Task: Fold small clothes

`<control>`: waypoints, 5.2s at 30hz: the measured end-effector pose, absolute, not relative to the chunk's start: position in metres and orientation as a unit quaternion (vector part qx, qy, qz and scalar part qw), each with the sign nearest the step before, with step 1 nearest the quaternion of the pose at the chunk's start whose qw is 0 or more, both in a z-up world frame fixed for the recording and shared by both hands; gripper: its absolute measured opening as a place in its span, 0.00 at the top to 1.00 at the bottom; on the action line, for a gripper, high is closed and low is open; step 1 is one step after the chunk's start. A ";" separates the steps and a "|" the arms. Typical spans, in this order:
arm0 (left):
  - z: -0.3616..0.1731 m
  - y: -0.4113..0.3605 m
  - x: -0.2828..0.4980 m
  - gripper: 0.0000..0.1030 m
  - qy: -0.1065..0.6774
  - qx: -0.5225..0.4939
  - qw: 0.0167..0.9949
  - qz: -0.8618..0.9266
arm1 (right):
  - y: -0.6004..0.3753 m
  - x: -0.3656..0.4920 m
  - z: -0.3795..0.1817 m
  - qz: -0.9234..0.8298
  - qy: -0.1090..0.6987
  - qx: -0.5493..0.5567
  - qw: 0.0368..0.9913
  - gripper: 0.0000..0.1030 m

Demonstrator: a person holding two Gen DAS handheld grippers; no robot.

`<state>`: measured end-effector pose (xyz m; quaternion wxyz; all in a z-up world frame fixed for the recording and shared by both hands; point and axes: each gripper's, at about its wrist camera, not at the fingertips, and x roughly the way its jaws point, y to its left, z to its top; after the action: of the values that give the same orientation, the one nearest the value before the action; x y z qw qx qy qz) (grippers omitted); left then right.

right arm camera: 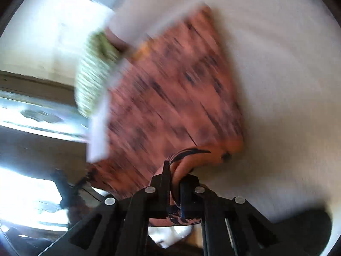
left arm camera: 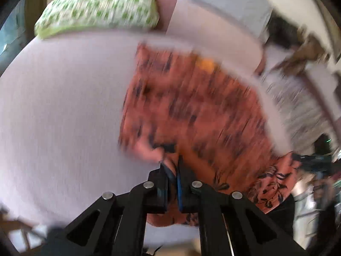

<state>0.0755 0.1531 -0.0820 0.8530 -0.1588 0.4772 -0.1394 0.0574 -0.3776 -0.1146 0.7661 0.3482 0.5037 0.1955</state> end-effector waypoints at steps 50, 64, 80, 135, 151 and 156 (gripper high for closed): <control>-0.090 0.140 0.090 0.31 0.465 -0.097 0.877 -0.066 | -0.381 0.090 -0.107 0.091 0.462 0.218 0.855 0.26; -0.092 0.112 0.110 0.79 0.468 -0.059 0.879 -0.072 | -0.368 0.090 -0.086 0.035 0.456 0.138 0.879 0.94; -0.070 0.115 0.048 0.47 0.437 -0.036 0.893 -0.097 | -0.385 0.116 -0.092 0.049 0.416 0.174 0.891 0.25; -0.111 0.112 0.227 0.37 0.503 -0.123 0.850 -0.099 | -0.397 0.153 -0.155 0.110 0.449 0.382 0.800 0.29; -0.096 0.099 0.077 0.18 0.489 -0.072 0.865 -0.082 | -0.357 0.004 -0.157 0.133 0.452 0.356 0.807 0.25; -0.074 0.095 0.060 0.12 0.449 -0.087 0.885 -0.085 | -0.348 0.007 -0.149 0.149 0.433 0.339 0.822 0.20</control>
<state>0.0600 0.0950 -0.0738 0.8854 -0.0866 0.4487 -0.0853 0.0066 -0.3483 -0.1491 0.8219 0.3395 0.4325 0.1487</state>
